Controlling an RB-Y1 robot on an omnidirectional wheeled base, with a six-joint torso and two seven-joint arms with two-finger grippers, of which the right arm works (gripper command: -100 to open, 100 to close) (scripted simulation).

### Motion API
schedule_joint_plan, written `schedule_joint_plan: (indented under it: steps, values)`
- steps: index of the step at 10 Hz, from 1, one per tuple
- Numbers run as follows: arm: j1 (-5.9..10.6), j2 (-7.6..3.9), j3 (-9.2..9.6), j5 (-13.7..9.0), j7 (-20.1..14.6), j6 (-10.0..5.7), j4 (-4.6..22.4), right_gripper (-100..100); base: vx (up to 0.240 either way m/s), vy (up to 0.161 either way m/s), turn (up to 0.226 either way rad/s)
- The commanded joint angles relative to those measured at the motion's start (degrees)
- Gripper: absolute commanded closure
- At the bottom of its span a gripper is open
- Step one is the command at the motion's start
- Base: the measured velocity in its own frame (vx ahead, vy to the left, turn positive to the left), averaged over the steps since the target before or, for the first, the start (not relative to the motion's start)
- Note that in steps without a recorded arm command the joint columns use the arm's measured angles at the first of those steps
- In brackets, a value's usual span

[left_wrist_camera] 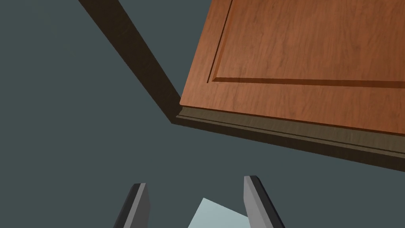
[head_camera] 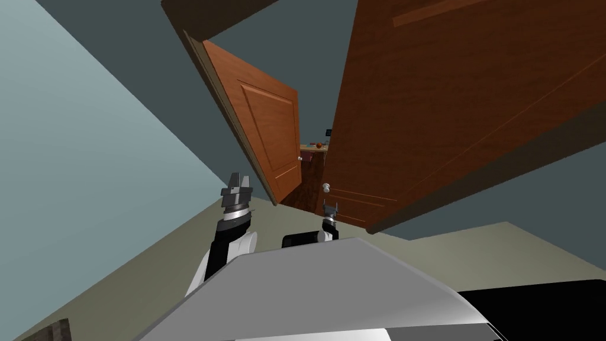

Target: Push the door open

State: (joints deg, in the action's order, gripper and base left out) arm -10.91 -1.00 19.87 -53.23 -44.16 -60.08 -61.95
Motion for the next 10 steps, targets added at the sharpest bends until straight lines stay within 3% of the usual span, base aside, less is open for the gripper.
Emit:
schedule_joint_plan:
  steps: [1,7,8,9,10]
  values:
    - [0.17,0.6,0.65,-1.3,-1.1,-1.21,1.6,-100,-0.032,-0.095,0.348]
    - [1.37,2.33,2.04,-4.9,-4.2,-4.11,6.4,-100,-0.028,-0.09,0.256]
    - [1.2,2.21,1.93,-4.6,-3.7,-3.73,5.8,-100,-0.009,-0.039,0.028]
    - [1.45,0.41,1.7,-4.7,-4.1,-3.71,6.1,-100,0.079,-0.03,0.005]
    - [1.51,0.03,1.62,-4.8,-4.2,-3.67,6.2,-100,0.138,-0.074,0.017]
